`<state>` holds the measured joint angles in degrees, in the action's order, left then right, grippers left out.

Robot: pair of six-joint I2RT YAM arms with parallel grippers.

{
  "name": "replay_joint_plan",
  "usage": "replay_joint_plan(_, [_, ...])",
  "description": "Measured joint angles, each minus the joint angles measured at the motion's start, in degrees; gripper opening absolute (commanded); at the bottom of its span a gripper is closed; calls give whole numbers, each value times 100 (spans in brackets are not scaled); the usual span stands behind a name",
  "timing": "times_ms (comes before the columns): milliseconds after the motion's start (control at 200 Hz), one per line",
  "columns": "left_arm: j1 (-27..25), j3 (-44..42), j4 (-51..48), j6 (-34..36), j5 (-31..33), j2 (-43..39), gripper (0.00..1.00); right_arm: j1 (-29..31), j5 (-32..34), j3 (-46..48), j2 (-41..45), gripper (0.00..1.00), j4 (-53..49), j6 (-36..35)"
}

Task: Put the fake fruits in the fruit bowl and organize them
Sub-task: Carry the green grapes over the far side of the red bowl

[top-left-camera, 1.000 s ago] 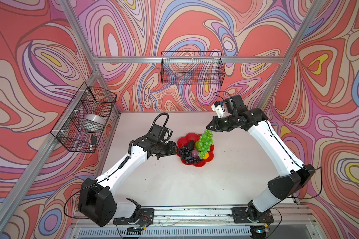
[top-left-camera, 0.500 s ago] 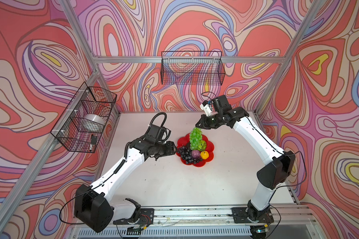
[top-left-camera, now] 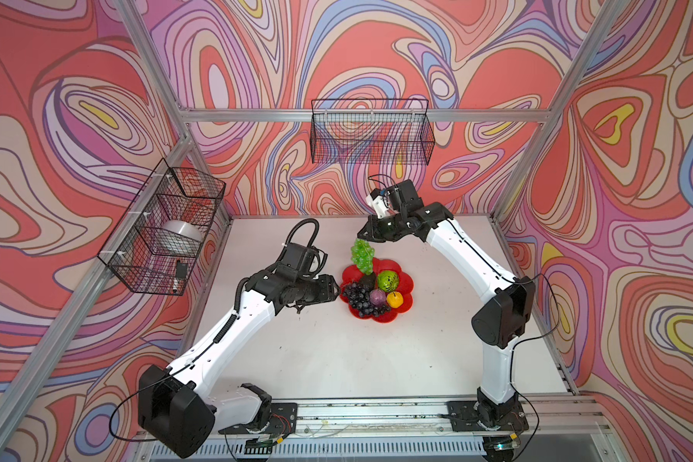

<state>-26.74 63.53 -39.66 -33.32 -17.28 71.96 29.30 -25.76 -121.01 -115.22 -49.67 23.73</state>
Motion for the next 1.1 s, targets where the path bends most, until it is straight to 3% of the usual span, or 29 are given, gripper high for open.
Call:
replay_joint_plan(235, [0,-28,-37,-17,7,-96,57,4,-35,-160,-96,0,157,127])
replay_joint_plan(506, [0,-72,-90,-20,90,-308,57,122,-223,396,-177,0,623,345])
replay_joint_plan(1102, [0,-199,-133,-37,173,-417,57,306,-361,697,-282,0,1178,638])
